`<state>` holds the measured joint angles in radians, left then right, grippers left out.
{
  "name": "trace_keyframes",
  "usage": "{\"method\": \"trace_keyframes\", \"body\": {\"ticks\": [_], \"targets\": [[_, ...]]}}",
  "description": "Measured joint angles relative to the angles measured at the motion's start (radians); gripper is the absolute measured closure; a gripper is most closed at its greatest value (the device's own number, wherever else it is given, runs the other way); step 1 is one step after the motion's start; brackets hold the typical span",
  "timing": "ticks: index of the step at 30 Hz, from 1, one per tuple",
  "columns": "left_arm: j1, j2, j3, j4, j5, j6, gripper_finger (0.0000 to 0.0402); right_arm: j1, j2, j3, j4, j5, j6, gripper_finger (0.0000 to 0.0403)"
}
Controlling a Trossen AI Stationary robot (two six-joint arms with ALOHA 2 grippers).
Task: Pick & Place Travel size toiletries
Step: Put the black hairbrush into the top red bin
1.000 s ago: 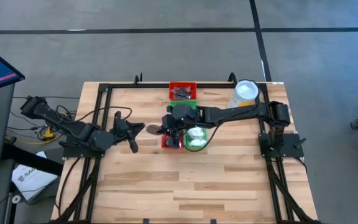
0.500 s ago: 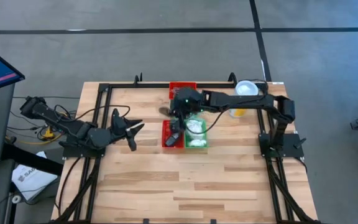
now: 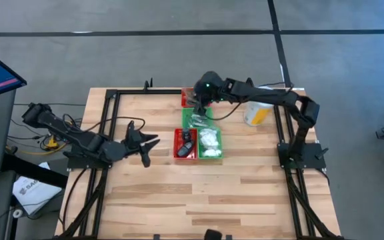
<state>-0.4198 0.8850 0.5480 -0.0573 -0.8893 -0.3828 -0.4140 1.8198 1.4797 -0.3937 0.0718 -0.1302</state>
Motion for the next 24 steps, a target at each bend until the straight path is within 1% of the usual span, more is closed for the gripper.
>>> {"method": "trace_keyframes", "body": {"ticks": [3,9,15,24], "targets": [[0.000,0.015,0.000,0.004,0.000,0.000,0.0314,-0.031,0.000,0.000,-0.003,0.039,-0.004,0.0384],[0.000,0.030,0.000,0.015,0.002,0.000,0.0314,-0.071,0.000,0.000,-0.053,0.039,-0.004,0.0384],[0.000,0.029,0.000,0.023,0.002,0.000,0.0314,-0.106,0.001,0.000,-0.052,0.035,-0.009,0.0384],[0.000,0.029,0.000,0.024,0.002,0.000,0.0314,-0.137,0.108,-0.002,-0.041,0.025,-0.025,0.0384]]}}
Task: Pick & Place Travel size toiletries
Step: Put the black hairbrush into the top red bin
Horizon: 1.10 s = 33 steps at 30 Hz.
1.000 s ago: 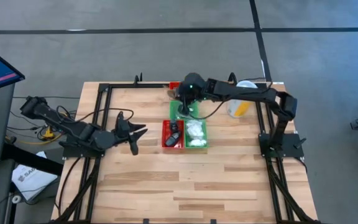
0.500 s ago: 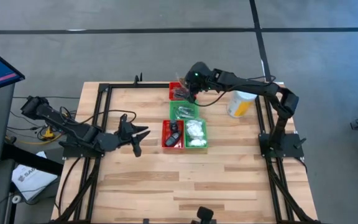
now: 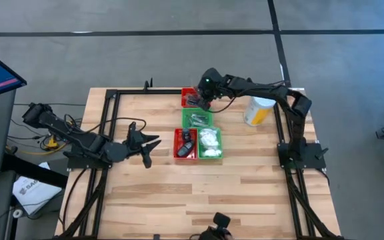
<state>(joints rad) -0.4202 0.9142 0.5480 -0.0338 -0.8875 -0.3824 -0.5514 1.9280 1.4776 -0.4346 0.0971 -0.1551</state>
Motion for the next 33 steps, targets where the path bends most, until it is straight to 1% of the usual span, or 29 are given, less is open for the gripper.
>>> {"method": "trace_keyframes", "body": {"ticks": [5,10,13,14,16,18,26,33], "targets": [[0.000,0.003,0.000,0.001,0.000,0.002,0.0314,-0.028,0.010,0.002,0.028,-0.043,0.016,0.0384],[0.001,0.003,0.000,0.003,-0.001,0.004,0.0314,-0.048,0.010,0.002,0.038,-0.048,0.024,0.0384],[0.001,0.003,0.000,0.002,-0.001,0.004,0.0314,-0.052,0.025,0.003,0.067,-0.071,0.032,0.0384],[0.001,0.003,0.000,0.003,-0.001,0.004,0.0314,-0.052,0.036,0.005,0.086,-0.073,0.033,0.0384],[0.001,0.003,0.000,0.003,-0.001,0.003,0.0314,-0.052,0.045,-0.001,0.062,-0.074,0.032,0.0384],[0.001,0.003,0.000,0.003,-0.001,0.003,0.0314,-0.053,0.058,0.004,0.102,-0.075,0.032,0.0382],[0.001,0.003,0.000,0.006,-0.001,0.004,0.0314,-0.054,0.060,0.002,0.103,-0.078,0.034,0.0358],[0.001,0.003,-0.001,0.007,-0.001,0.004,0.0314,-0.048,0.060,0.002,0.133,-0.078,0.029,0.0356]]}}
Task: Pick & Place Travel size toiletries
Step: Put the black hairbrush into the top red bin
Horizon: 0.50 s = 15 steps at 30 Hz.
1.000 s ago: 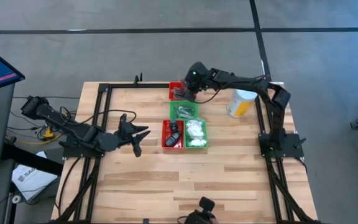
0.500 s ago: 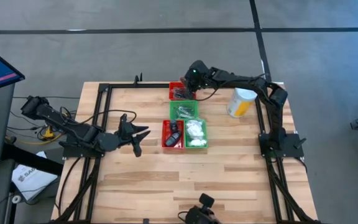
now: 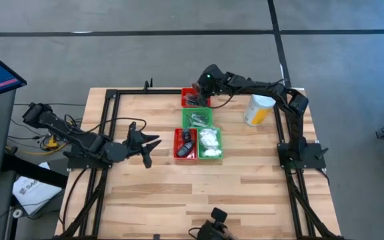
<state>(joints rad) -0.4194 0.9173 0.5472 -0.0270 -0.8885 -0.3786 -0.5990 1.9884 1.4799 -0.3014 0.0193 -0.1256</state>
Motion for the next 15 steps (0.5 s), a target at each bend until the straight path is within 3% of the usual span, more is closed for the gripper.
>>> {"method": "trace_keyframes", "body": {"ticks": [8,15], "targets": [[0.000,0.000,0.000,0.001,0.000,0.000,0.0314,0.027,0.000,0.000,0.002,-0.004,-0.033,0.0338],[0.000,0.000,0.000,0.001,0.000,0.000,0.0314,0.045,0.000,0.000,0.003,-0.004,-0.034,0.0282]]}}
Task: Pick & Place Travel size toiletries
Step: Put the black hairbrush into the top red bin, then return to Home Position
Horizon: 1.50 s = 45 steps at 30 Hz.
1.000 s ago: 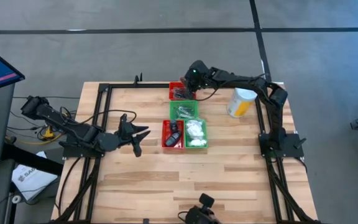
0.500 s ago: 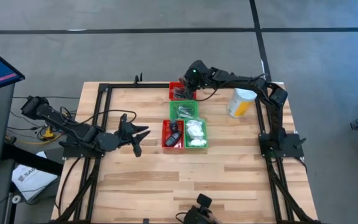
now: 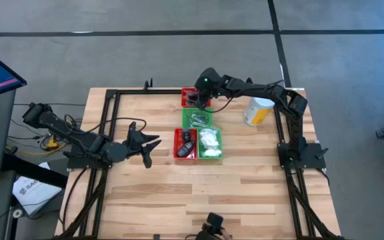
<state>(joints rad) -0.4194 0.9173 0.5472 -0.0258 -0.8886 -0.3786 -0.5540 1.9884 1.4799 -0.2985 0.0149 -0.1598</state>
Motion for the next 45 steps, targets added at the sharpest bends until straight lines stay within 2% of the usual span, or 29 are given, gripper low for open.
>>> {"method": "trace_keyframes", "body": {"ticks": [6,11,16,30,35,45], "targets": [[0.000,0.000,0.000,0.001,0.000,0.000,0.0314,0.019,-0.015,0.001,0.006,0.007,0.003,0.0227],[0.000,0.000,0.000,0.001,0.000,0.001,0.0314,0.053,-0.046,0.000,-0.003,0.002,0.036,0.0196],[0.000,0.000,0.000,0.001,0.000,0.007,0.0314,0.111,-0.138,0.001,-0.007,-0.100,0.059,0.0187],[0.000,0.000,-0.005,0.001,0.000,0.008,0.0314,0.331,-0.361,-0.036,-0.001,-0.107,0.079,0.0246],[0.000,0.000,-0.005,0.001,0.000,0.011,0.0314,0.371,-0.460,-0.155,0.022,-0.099,0.118,0.0269],[0.000,0.000,-0.005,0.011,-0.009,0.066,0.0314,0.406,-0.724,-0.495,0.335,-0.094,0.178,0.0290]]}}
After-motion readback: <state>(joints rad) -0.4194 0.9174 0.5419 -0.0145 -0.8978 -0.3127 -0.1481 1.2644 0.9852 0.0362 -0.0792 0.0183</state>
